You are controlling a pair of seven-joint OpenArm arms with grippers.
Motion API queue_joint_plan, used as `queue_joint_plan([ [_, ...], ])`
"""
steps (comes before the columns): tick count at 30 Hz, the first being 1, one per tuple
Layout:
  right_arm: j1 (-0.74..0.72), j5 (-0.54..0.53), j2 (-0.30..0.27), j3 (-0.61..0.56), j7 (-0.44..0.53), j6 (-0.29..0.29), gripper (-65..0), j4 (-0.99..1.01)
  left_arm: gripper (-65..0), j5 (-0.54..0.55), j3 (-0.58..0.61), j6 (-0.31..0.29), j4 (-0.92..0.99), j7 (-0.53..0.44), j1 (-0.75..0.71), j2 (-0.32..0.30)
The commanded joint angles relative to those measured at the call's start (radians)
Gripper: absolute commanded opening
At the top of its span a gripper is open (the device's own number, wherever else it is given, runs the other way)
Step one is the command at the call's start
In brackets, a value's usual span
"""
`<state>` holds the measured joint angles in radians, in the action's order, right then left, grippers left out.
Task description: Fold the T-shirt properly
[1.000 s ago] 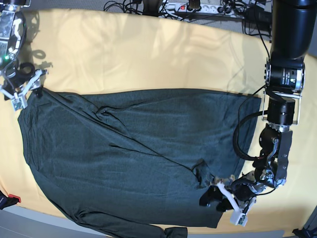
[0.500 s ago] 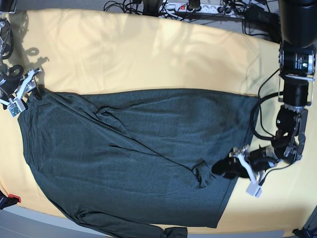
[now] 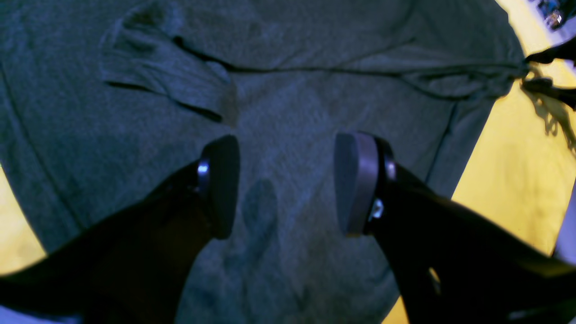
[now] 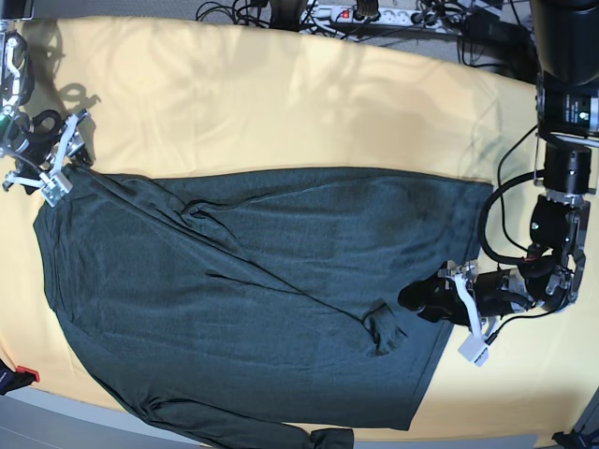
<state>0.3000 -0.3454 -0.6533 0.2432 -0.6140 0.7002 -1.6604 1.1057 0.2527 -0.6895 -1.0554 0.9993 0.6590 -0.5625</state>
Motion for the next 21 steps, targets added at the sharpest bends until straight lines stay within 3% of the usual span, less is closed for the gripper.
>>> queue_joint_plan([
  [1,-0.009,0.011,-0.026,0.011,0.026,-0.002,-29.4,-0.015,-31.2,0.002,0.013,-0.009,-0.034,-0.015,0.031,-0.013],
  [9,-0.009,0.074,-0.045,-0.003,0.056,-0.002,-30.8,-0.015,-31.2,-0.138,0.159,-0.009,-0.146,-0.095,0.031,-0.053],
  [15,-0.010,0.212,-0.099,-0.128,0.127,-0.002,-30.8,-0.015,-31.2,-0.218,0.166,-0.009,-0.214,-0.129,0.031,-0.056],
  [21,-0.012,0.371,-0.148,-0.254,0.159,-0.114,-30.8,-0.015,-31.2,-0.271,0.166,-0.009,-0.217,-0.147,0.018,-0.057],
])
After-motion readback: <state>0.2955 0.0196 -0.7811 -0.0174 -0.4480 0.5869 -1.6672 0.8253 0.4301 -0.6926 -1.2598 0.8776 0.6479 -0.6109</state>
